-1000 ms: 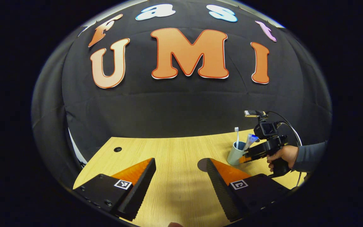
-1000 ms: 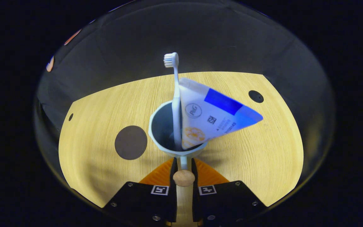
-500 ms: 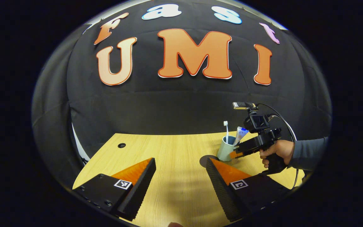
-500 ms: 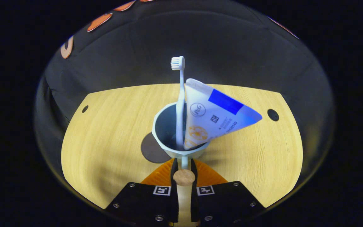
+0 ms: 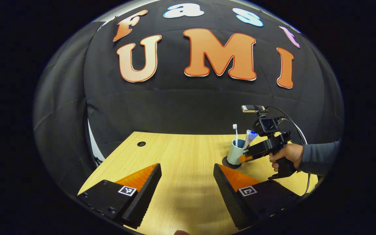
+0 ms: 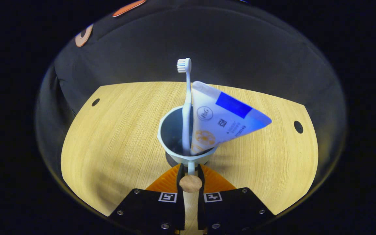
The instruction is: Put the toothbrush and toothpaste on the desktop into the cup, then pick up the cup and place it on the coaster on the desktop.
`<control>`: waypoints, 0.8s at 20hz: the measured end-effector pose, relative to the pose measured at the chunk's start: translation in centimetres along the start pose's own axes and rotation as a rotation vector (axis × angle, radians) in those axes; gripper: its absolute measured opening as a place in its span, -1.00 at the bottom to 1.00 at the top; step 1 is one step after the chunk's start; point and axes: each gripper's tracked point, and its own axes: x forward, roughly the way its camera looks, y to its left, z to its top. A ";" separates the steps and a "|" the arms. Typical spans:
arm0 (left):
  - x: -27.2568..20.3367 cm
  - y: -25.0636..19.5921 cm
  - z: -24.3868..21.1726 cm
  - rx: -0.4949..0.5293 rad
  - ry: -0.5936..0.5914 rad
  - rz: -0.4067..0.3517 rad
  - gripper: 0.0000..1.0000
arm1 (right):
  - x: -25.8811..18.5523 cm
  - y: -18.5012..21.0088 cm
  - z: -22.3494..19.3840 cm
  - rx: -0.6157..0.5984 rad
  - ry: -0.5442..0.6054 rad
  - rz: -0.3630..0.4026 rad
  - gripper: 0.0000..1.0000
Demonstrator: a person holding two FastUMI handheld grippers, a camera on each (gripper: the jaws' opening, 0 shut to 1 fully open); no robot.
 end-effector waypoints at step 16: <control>2.0 -2.0 3.1 0.058 -0.082 -0.170 0.94 | -9.4 0.0 1.7 0.030 -0.243 -0.017 0.85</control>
